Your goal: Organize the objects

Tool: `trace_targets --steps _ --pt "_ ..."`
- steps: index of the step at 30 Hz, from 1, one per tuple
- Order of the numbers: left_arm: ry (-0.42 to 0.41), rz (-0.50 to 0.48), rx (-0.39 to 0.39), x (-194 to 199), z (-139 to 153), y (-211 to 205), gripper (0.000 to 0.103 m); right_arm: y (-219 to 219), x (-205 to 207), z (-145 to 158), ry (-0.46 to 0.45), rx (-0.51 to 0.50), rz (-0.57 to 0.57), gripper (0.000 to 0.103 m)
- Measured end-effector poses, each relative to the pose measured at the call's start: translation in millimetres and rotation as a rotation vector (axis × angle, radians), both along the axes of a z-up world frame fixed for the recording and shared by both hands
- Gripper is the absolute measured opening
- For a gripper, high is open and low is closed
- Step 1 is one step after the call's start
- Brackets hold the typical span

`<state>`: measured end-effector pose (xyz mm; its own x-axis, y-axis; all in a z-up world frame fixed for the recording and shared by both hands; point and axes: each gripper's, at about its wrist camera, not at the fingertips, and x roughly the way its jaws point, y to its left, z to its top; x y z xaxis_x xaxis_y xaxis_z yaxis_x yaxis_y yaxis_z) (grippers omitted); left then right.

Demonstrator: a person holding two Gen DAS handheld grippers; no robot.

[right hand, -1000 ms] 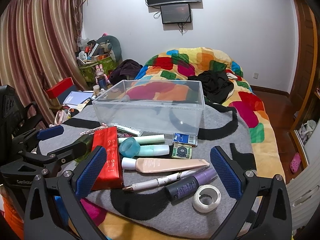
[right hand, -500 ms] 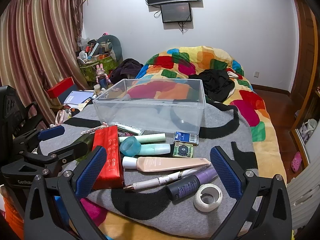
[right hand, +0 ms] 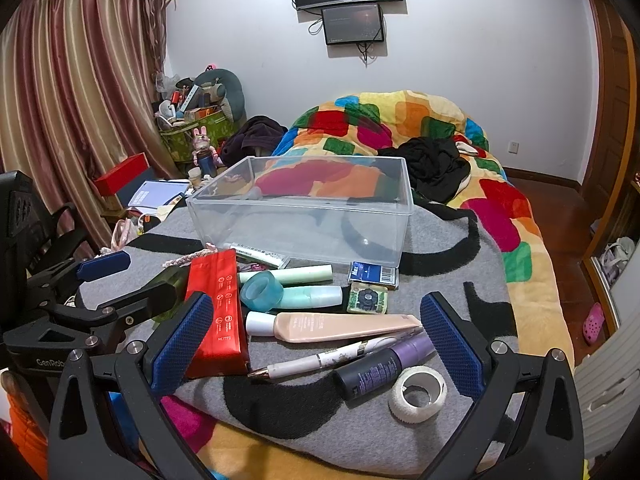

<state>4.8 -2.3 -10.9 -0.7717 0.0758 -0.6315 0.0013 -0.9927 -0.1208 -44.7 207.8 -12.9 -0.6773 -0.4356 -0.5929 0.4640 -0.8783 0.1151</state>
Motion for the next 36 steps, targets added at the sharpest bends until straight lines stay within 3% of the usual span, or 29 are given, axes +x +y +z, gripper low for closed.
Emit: trace_targets --steps 12,16,25,30,36 --pt "-0.001 0.000 0.001 -0.7 -0.2 0.1 0.102 -0.9 4.4 -1.6 0.013 0.004 0.012 0.103" --pt "-0.017 0.004 -0.010 -2.1 -2.4 0.2 0.086 4.7 5.1 -1.7 0.021 0.004 -0.003 0.103" --pt "-0.049 0.076 0.002 -1.5 -11.3 -17.3 0.085 39.4 1.4 -13.0 0.016 0.027 -0.105 0.102" --pt "-0.087 0.118 0.030 -6.8 -22.4 -30.1 0.081 69.0 -3.9 -28.1 -0.032 0.044 -0.176 0.094" --pt "-0.125 0.159 0.043 -12.4 -39.3 -39.4 0.064 85.6 -7.8 -47.8 -0.115 0.052 -0.202 0.079"
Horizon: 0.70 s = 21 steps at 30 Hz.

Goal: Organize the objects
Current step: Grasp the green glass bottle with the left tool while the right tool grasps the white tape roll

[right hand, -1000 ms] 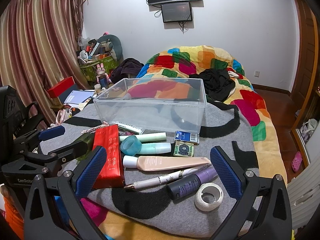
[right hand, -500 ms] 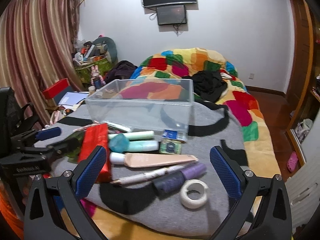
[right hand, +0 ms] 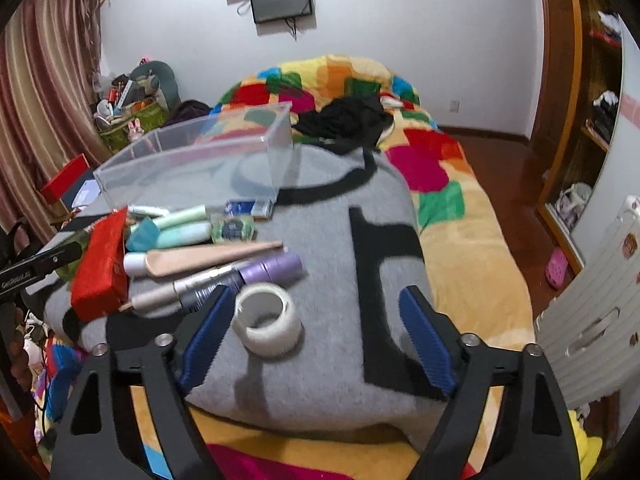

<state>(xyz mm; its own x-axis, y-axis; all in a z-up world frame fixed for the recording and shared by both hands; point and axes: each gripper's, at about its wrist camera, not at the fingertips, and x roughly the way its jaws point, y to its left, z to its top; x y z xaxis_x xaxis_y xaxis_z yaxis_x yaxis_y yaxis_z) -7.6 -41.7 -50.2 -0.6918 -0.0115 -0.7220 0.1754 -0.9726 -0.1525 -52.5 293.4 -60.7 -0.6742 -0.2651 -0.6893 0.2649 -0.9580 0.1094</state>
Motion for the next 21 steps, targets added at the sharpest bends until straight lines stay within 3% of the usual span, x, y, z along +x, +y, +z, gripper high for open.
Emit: trace_targets --steps 7,9,12,15,21 --pt "-0.014 0.040 0.000 0.1 -11.8 -15.1 0.045 -18.0 2.7 -4.3 -0.004 0.008 0.083 0.077" --pt "-0.005 0.045 0.003 0.6 -12.1 -17.4 0.040 -22.5 1.0 -8.5 -0.019 0.018 0.097 0.065" --pt "0.016 0.044 -0.003 3.1 -10.5 -18.0 0.040 -22.7 -2.5 -15.2 -0.050 0.017 0.100 0.045" --pt "0.046 0.028 -0.016 8.4 -3.9 -15.4 0.040 -20.0 -1.7 -14.4 -0.050 -0.017 0.119 0.036" --pt "0.098 -0.011 -0.019 16.9 16.0 -11.0 0.040 -20.9 2.0 2.2 0.002 -0.017 0.124 0.035"
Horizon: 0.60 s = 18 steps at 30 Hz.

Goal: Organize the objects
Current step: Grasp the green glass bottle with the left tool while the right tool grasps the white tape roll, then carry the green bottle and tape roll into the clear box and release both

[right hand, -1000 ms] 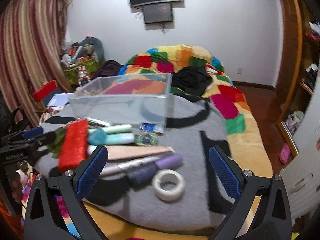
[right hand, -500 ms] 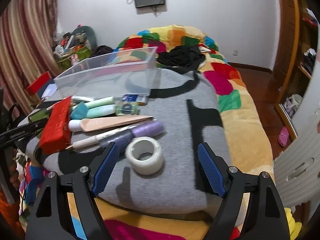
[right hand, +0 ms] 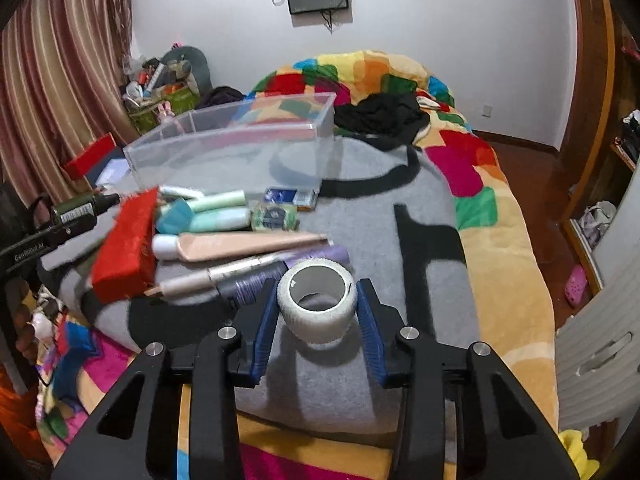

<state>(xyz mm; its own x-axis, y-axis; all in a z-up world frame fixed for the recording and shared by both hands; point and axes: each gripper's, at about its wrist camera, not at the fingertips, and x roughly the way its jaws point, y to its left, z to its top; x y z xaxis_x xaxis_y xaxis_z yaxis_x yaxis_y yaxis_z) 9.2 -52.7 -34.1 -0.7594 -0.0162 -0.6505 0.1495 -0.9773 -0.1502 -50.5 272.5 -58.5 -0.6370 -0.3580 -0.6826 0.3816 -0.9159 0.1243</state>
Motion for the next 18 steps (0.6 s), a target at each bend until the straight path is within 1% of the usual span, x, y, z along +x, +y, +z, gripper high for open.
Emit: trace_targets --steps 6,12,15,18 --pt "0.047 -0.033 0.019 -2.4 19.5 -1.1 0.040 -9.9 -8.4 26.1 0.060 -0.037 0.031 0.035" --pt "0.081 -0.063 0.015 -25.0 37.2 -1.4 0.040 -38.6 -32.0 55.9 0.138 -0.046 0.069 0.035" --pt "0.085 -0.077 -0.004 -40.8 43.4 0.9 0.040 -54.5 -49.3 65.0 0.152 -0.050 0.084 0.035" --pt "0.077 -0.095 -0.006 -58.3 47.1 1.7 0.040 -68.9 -70.2 68.8 0.146 -0.043 0.091 0.035"
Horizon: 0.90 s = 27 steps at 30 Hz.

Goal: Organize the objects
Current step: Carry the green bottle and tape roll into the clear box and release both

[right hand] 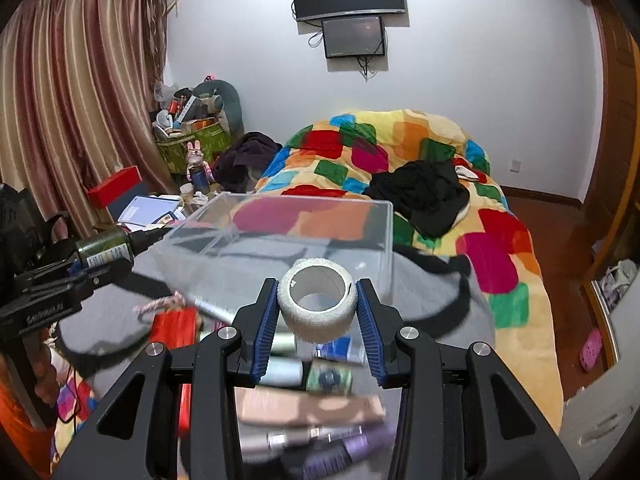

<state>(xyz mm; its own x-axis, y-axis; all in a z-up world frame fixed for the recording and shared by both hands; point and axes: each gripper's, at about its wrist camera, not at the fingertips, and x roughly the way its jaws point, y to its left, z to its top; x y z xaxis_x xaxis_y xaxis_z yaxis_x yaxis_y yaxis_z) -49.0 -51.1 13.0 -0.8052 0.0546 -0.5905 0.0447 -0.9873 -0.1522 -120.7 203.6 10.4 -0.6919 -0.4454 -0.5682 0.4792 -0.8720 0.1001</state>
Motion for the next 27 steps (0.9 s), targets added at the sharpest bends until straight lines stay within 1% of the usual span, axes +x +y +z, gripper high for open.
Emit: trace_targets --steps 8,13,21,27 --pt "-0.060 -0.032 0.006 -48.3 2.0 -0.9 0.040 -24.5 -46.6 -8.2 -0.064 0.025 0.005 0.035" --pt "-0.105 -0.047 0.015 -70.8 -3.9 -0.3 0.040 -33.6 -70.4 -19.1 -0.113 0.048 0.003 0.035" --pt "-0.174 -0.078 -0.019 -100.9 -16.5 9.8 0.040 -49.9 -95.9 -33.5 -0.178 0.116 0.010 0.036" --pt "-0.222 -0.106 -0.038 -117.2 -28.1 17.4 0.040 -60.9 -106.0 -46.4 -0.217 0.166 0.030 0.036"
